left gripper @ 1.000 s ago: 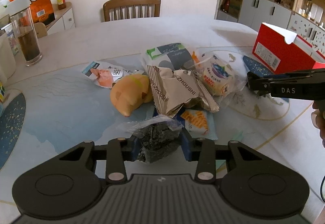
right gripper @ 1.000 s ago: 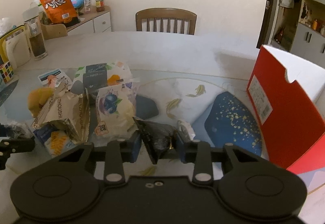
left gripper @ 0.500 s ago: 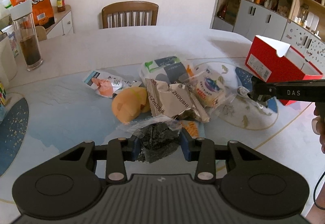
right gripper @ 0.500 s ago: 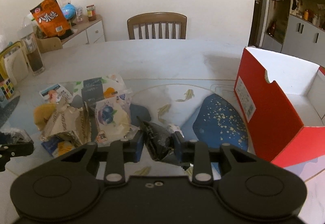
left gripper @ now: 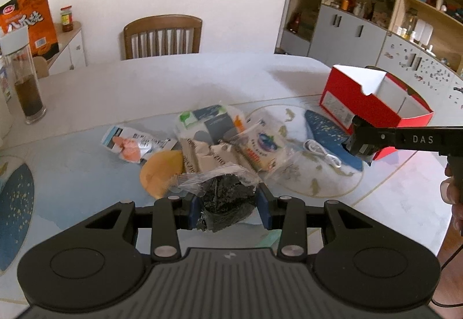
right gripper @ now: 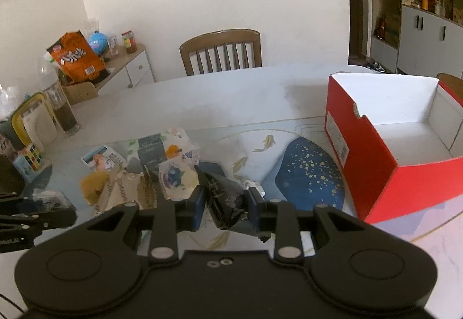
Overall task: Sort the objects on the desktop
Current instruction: 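Carry both held packets over the red shoebox with both tools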
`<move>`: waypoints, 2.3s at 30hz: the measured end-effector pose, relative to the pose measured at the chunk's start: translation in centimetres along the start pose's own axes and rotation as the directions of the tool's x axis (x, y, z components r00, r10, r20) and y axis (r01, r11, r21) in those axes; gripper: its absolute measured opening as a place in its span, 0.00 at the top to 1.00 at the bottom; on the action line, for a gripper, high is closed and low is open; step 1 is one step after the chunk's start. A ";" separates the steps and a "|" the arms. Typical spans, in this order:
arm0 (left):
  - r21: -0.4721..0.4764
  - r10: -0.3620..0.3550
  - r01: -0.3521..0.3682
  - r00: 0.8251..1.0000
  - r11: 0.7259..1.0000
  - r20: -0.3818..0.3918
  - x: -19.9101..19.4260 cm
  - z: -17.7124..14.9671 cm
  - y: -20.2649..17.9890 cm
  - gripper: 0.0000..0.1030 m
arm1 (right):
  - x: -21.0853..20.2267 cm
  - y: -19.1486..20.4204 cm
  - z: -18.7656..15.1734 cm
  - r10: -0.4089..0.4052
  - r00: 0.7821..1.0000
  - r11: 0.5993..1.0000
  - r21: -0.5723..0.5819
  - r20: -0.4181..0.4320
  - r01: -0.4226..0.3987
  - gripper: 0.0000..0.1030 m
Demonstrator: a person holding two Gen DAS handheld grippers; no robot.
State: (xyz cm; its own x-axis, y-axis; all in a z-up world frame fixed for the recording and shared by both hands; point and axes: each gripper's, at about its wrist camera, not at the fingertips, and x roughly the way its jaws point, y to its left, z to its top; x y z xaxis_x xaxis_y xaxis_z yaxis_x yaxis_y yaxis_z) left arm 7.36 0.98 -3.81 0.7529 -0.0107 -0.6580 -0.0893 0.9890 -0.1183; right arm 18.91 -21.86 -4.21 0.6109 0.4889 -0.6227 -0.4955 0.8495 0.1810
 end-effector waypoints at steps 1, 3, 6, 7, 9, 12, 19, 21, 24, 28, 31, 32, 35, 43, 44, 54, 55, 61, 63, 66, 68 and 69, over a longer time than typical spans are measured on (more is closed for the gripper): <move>0.004 -0.006 0.006 1.000 1.000 0.002 -0.2 0.2 -0.1 0.63 | -0.4 0.0 0.0 0.002 1.000 1.000 0.006 0.004 -0.002 0.71; 0.014 -0.012 0.012 1.000 1.000 0.005 -0.7 0.4 -0.3 0.63 | -1.2 -0.1 0.0 0.011 1.000 1.000 0.019 0.004 -0.011 0.71; 0.028 -0.022 0.021 1.000 0.999 0.013 -1.3 0.7 -0.6 0.63 | -2.2 -0.3 0.0 0.017 1.000 0.999 0.032 0.011 -0.017 0.71; 0.034 -0.024 0.023 1.000 0.999 0.017 -1.5 0.9 -0.7 0.63 | -2.6 -0.4 0.0 0.017 1.000 0.999 0.036 0.017 -0.018 0.71; 0.045 -0.030 0.029 0.999 0.999 0.024 -1.9 1.1 -1.1 0.63 | -3.3 -0.5 0.1 0.020 0.999 0.999 0.048 0.025 -0.021 0.71; 0.051 -0.037 0.035 0.999 0.998 0.032 -2.4 1.3 -1.4 0.63 | -4.2 -0.5 0.0 0.028 0.999 0.998 0.051 0.031 -0.030 0.71; 0.065 -0.059 0.057 0.998 0.996 0.034 -3.0 1.6 -2.5 0.63 | -5.7 -0.9 0.4 0.040 0.998 0.997 0.057 0.040 -0.042 0.70; 0.069 -0.059 0.056 0.998 0.996 0.033 -3.0 1.7 -2.8 0.63 | -6.0 -1.2 0.7 0.043 0.998 0.997 0.055 0.049 -0.045 0.70; 0.067 -0.052 0.050 0.998 0.997 0.033 -2.9 2.1 -3.3 0.63 | -6.2 -2.0 1.4 0.052 0.997 0.997 0.056 0.061 -0.055 0.70; 0.061 -0.047 0.045 0.998 0.997 0.041 -2.5 2.9 -4.3 0.63 | -6.3 -3.4 2.5 0.071 0.995 0.996 0.056 0.067 -0.075 0.70; 0.057 -0.047 0.044 0.998 0.997 0.048 -1.9 3.7 -5.2 0.63 | -6.2 -4.4 3.4 0.079 0.995 0.995 0.048 0.068 -0.082 0.70; 0.058 -0.048 0.045 0.998 0.997 0.051 -1.7 4.0 -5.6 0.63 | -6.2 -4.7 3.7 0.082 0.994 0.995 0.046 0.070 -0.086 0.70; 0.063 -0.054 0.050 0.997 0.997 0.060 -0.8 5.0 -6.9 0.63 | -6.2 -5.9 4.6 0.088 0.993 0.995 0.041 0.077 -0.091 0.70; 0.084 -0.080 0.074 0.994 0.994 0.074 1.7 7.3 -11.0 0.63 | -6.4 -10.1 6.3 0.078 0.993 0.996 0.041 0.085 -0.081 0.70; 0.087 -0.081 0.075 0.994 0.993 0.074 2.1 7.5 -11.6 0.63 | -6.4 -10.8 6.5 0.074 0.994 0.996 0.042 0.084 -0.078 0.70; 0.100 -0.090 0.084 0.994 0.992 0.065 4.8 9.5 -16.2 0.63 | -6.0 -15.8 7.3 0.061 0.997 0.997 0.038 0.056 -0.063 0.70; 0.101 -0.092 0.085 0.994 0.991 0.063 5.1 9.7 -16.7 0.63 | -6.0 -16.2 7.3 0.059 0.997 0.998 0.036 0.055 -0.061 0.70; 0.133 -0.109 0.100 0.992 0.986 0.059 6.5 10.6 -19.5 0.63 | -5.9 -19.4 7.7 0.038 0.998 0.999 0.036 0.049 -0.040 0.70; 0.142 -0.114 0.105 0.992 0.984 0.057 7.0 10.9 -20.2 0.63 | -5.9 -20.3 7.8 0.031 0.998 0.999 0.040 0.047 -0.033 0.70; 0.160 -0.127 0.117 0.991 0.980 0.053 7.6 11.4 -21.3 0.63 | -5.8 -21.7 7.8 0.021 0.999 0.999 0.046 0.043 -0.023 0.70; 0.172 -0.134 0.124 0.990 0.977 0.048 8.1 11.7 -22.1 0.63 | -5.6 -22.6 7.8 0.016 0.999 0.998 0.053 0.037 -0.018 0.70; 0.179 -0.138 0.128 0.989 0.976 0.045 8.3 11.8 -22.5 0.63 | -5.5 -23.0 7.8 0.015 0.999 0.998 0.056 0.034 -0.017 0.70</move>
State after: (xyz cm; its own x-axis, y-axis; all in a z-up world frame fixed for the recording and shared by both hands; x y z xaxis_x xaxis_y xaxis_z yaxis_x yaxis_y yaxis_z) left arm 23.30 -19.62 2.19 0.7866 -0.1406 -0.6013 0.1259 0.9898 -0.0668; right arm 31.73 -42.55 1.01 0.6242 0.5080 -0.5936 -0.4704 0.8510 0.2335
